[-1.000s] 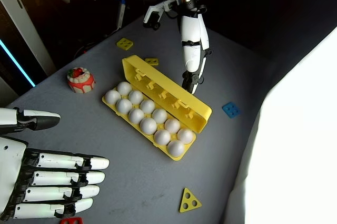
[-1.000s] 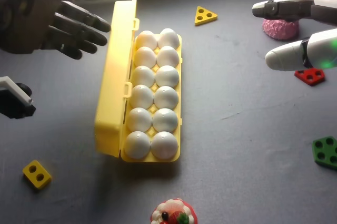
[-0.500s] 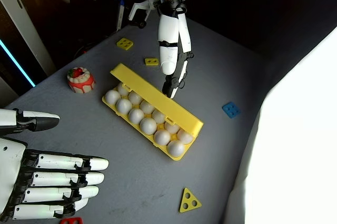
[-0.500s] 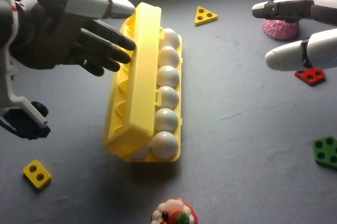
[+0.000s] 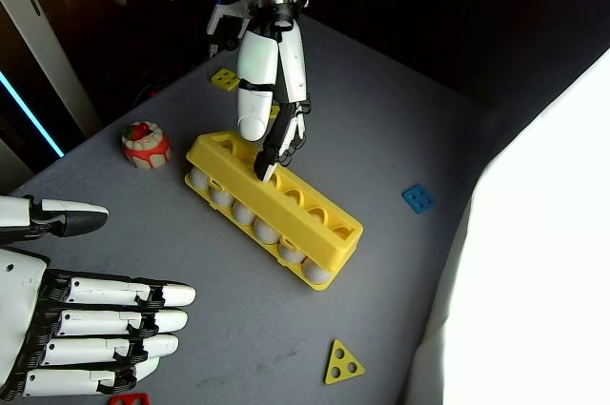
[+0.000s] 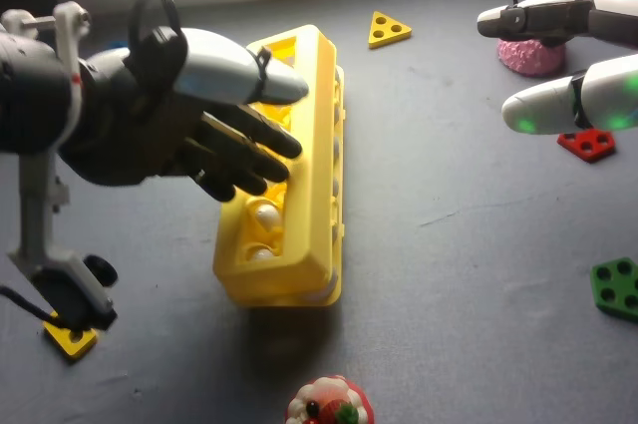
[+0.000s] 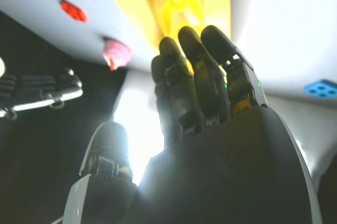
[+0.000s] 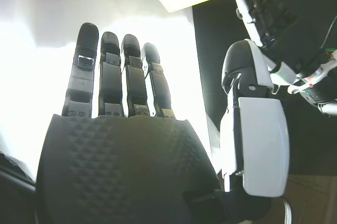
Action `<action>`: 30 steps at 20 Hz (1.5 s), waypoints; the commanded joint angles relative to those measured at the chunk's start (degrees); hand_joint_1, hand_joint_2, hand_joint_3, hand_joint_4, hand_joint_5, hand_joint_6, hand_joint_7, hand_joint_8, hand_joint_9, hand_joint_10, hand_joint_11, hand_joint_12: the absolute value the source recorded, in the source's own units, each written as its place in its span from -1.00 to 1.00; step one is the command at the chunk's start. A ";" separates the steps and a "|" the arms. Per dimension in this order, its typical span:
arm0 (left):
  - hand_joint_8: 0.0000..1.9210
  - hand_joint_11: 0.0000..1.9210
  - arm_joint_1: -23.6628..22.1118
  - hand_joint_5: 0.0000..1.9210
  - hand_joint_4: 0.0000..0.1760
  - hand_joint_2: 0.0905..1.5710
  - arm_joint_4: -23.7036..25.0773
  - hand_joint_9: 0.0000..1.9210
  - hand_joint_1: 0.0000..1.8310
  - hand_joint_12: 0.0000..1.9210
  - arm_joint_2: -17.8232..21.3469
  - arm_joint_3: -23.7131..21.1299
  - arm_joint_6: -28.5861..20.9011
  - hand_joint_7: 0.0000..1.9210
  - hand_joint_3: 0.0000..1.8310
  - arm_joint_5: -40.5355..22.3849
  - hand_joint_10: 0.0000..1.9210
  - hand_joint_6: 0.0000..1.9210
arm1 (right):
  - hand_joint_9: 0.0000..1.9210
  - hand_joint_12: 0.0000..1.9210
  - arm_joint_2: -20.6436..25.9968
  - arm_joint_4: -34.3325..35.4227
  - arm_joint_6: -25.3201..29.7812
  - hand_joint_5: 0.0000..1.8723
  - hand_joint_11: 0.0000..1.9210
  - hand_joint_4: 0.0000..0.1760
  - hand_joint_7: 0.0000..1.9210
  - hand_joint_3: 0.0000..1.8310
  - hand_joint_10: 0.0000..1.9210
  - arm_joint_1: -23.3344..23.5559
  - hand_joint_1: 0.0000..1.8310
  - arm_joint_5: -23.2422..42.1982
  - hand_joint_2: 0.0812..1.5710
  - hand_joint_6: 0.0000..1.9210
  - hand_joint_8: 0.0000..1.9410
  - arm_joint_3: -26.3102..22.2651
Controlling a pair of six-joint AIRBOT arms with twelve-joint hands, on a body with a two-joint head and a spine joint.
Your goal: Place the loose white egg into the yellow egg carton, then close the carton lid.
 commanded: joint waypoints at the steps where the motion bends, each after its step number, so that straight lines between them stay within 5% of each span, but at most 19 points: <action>1: -1.00 -1.00 -0.05 -0.45 -1.00 0.75 -0.50 -0.62 -0.99 0.49 -0.34 -0.36 -0.32 -0.37 -1.00 4.86 -0.50 -1.00 | -0.80 -0.29 0.30 0.05 0.06 -0.78 -1.00 -1.00 -0.79 -1.00 -0.99 0.91 -0.42 6.09 0.40 -1.00 -1.00 -0.15; 11: -0.99 -1.00 2.33 -0.43 -1.00 0.74 -2.63 -0.60 -0.98 0.50 -1.65 -1.18 0.94 -0.36 -1.00 7.07 -0.53 -0.99 | -0.80 -0.24 0.30 -0.18 -0.10 -0.79 -1.00 -1.00 -0.79 -1.00 -0.99 0.90 -0.41 6.08 0.41 -1.00 -1.00 -0.34; 19: -1.00 -1.00 -0.76 -0.44 -1.00 0.75 -2.62 -0.62 -0.95 0.47 -1.88 1.30 8.51 -0.37 -1.00 6.03 -0.54 -1.00 | -0.79 -0.16 0.31 -0.22 -0.15 -0.80 -1.00 -1.00 -0.78 -1.00 -0.99 0.90 -0.42 6.06 0.41 -1.00 -1.00 -0.44; 23: -0.98 -1.00 -2.59 -0.44 -1.00 0.75 -2.63 -0.59 -0.98 0.52 -1.98 3.52 14.32 -0.34 -1.00 6.11 -0.52 -1.00 | -0.65 0.25 0.31 -0.22 -0.16 -0.68 -1.00 -1.00 -0.63 -1.00 -0.91 0.90 -0.43 6.06 0.41 -0.95 -0.96 -0.47; 25: -0.97 -1.00 -4.01 -0.42 -1.00 0.75 -2.64 -0.64 -0.99 0.54 -1.98 4.91 18.92 -0.30 -1.00 5.88 -0.35 -0.99 | -0.65 0.43 0.32 -0.23 -0.16 -0.56 -1.00 -1.00 -0.45 -1.00 -0.48 0.91 -0.40 6.06 0.41 -0.83 -0.97 -0.47; 26: -0.95 -1.00 -4.84 -0.42 -1.00 0.75 -2.66 -0.65 -0.98 0.56 -1.98 5.49 21.67 -0.29 -1.00 5.34 -0.28 -0.99 | -0.62 0.60 0.32 -0.23 -0.16 -0.47 -1.00 -1.00 -0.31 -1.00 -0.17 0.91 -0.38 6.07 0.41 -0.66 -0.91 -0.46; 28: -0.92 -1.00 -5.62 -0.40 -1.00 0.74 -0.54 -0.66 -0.99 0.59 -1.65 6.04 23.34 -0.27 -1.00 6.75 -0.16 -0.98 | -0.56 0.76 0.33 -0.23 -0.16 -0.47 -0.93 -1.00 -0.20 -1.00 0.13 0.90 -0.35 6.07 0.41 -0.26 -0.78 -0.46; 30: -0.86 -1.00 -6.17 -0.39 -1.00 0.75 2.49 -0.67 -1.00 0.63 -1.13 6.08 23.34 -0.29 -1.00 8.38 -0.06 -0.97 | -0.53 0.86 0.34 -0.23 -0.16 -0.40 -0.78 -1.00 -0.26 -1.00 0.35 0.90 -0.37 6.08 0.44 -0.11 -0.33 -0.46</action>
